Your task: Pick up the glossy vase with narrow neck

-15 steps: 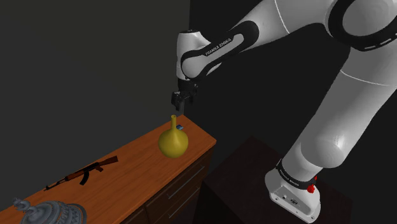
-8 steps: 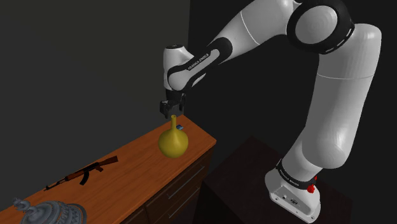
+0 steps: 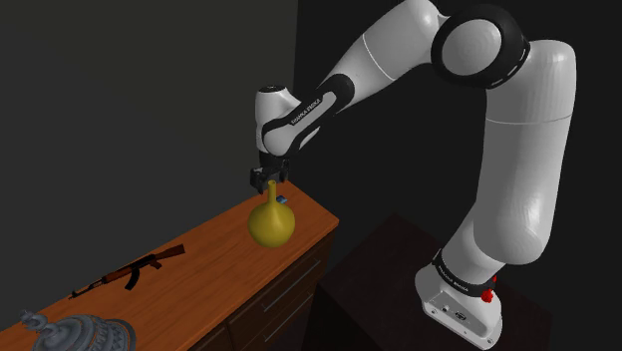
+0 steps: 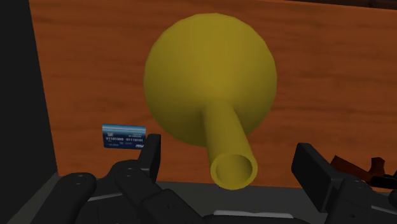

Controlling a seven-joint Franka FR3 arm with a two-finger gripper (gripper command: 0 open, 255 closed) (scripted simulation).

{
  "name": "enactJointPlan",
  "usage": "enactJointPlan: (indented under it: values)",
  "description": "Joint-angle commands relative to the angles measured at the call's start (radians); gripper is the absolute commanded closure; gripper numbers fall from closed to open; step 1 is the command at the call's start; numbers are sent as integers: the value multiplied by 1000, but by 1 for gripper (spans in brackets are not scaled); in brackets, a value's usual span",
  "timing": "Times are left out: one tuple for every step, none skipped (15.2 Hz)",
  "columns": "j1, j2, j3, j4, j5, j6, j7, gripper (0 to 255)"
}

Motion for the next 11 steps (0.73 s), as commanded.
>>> enactJointPlan:
  values:
    - [0, 4, -1, 1, -1, 3, 0, 255]
    - [1, 4, -1, 0, -1, 5, 1, 255]
    - [1, 4, -1, 0, -1, 4, 1, 255]
    - [1, 4, -1, 0, -1, 4, 1, 255]
    - [1, 4, -1, 0, -1, 4, 1, 255]
    - [1, 4, -1, 0, -1, 4, 1, 255]
    - [1, 4, -1, 1, -1, 4, 1, 255]
    - [1, 4, -1, 1, -1, 4, 1, 255]
    - [1, 4, -1, 0, -1, 4, 1, 255]
    - [0, 4, -1, 0, -1, 4, 0, 255]
    - [-1, -6, 1, 1, 2, -6, -2, 255]
